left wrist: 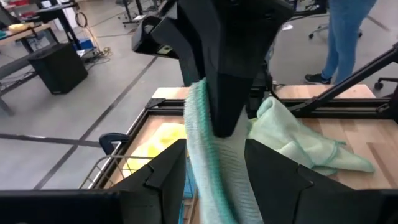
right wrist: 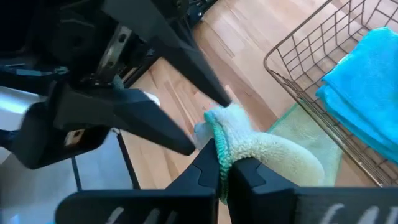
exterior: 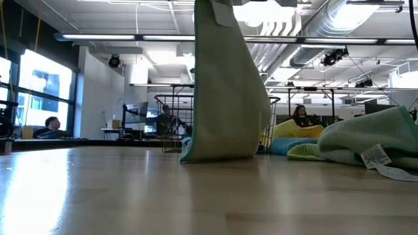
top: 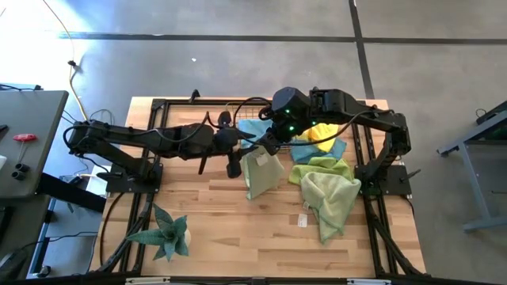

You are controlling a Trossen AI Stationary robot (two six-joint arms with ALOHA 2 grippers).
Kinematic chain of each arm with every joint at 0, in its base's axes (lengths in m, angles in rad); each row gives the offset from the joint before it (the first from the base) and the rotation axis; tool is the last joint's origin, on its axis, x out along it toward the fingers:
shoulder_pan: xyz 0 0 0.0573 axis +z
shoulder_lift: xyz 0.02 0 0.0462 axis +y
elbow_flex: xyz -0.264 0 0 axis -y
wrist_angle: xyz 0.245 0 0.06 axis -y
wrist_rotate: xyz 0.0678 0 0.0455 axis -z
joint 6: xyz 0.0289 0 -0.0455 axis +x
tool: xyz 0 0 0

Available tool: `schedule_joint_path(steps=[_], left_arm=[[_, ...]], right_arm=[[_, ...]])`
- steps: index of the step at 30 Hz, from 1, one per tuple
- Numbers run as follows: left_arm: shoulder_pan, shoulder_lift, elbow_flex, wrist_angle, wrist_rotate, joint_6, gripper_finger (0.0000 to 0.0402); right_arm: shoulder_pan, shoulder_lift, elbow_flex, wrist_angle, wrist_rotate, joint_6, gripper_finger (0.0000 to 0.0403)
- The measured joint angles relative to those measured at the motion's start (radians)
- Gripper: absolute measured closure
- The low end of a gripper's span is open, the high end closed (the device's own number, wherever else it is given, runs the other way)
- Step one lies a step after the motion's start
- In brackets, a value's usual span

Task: Fold microfiber towels
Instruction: Fold the left light green towel

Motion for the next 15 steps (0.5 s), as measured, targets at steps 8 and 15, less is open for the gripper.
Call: schedule_joint_path(steps=[8,15], left_arm=[[0.002,0.0,0.0,-0.013,-0.097,0.001,0.0248],[0.023,0.0,0.0,-0.038,-0.121,0.002,0.0248]], right_arm=[[0.001,0.0,0.0,0.005,-0.012,-0.022,0.0403],[0.001,0.0,0.0,0.023,-0.018,-0.046,0.0403]])
